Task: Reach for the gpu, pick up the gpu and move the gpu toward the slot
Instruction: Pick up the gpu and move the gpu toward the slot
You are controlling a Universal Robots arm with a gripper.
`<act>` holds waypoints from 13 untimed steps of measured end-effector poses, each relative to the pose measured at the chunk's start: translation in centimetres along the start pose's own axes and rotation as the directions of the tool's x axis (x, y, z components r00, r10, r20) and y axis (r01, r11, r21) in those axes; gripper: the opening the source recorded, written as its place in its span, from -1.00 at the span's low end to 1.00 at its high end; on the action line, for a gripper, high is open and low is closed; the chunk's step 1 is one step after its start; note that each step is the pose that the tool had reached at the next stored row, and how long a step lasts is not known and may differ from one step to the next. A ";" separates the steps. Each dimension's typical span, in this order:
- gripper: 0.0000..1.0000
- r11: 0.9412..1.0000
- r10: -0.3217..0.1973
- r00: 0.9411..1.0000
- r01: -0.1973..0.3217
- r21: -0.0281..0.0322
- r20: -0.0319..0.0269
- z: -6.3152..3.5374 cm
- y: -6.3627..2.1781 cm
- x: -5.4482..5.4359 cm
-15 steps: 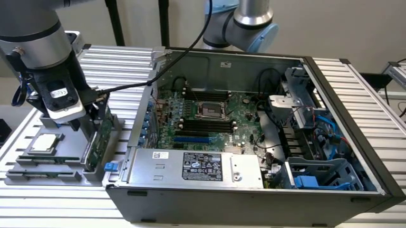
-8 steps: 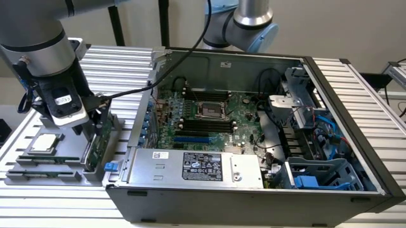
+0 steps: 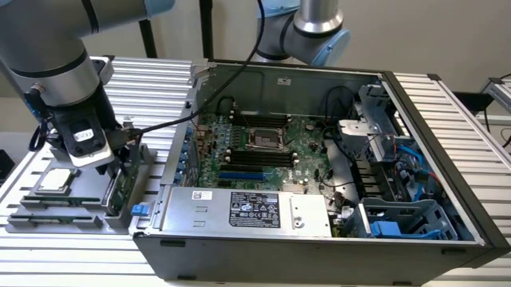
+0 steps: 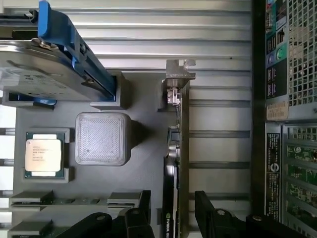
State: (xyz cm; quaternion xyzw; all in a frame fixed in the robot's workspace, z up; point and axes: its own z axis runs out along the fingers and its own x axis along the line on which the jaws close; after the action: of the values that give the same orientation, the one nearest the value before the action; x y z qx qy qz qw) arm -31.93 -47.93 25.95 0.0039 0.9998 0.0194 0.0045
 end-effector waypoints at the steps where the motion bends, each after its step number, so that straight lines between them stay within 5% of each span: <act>1: -0.04 1.000 0.007 1.000 -0.007 0.000 0.000 0.19 0.02 0.0; 13: -0.04 1.000 0.031 1.000 -0.031 0.000 0.001 1.08 0.59 0.1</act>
State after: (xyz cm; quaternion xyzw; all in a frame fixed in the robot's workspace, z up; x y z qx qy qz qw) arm -32.03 -47.30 24.89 0.0195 0.9996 0.0193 0.0049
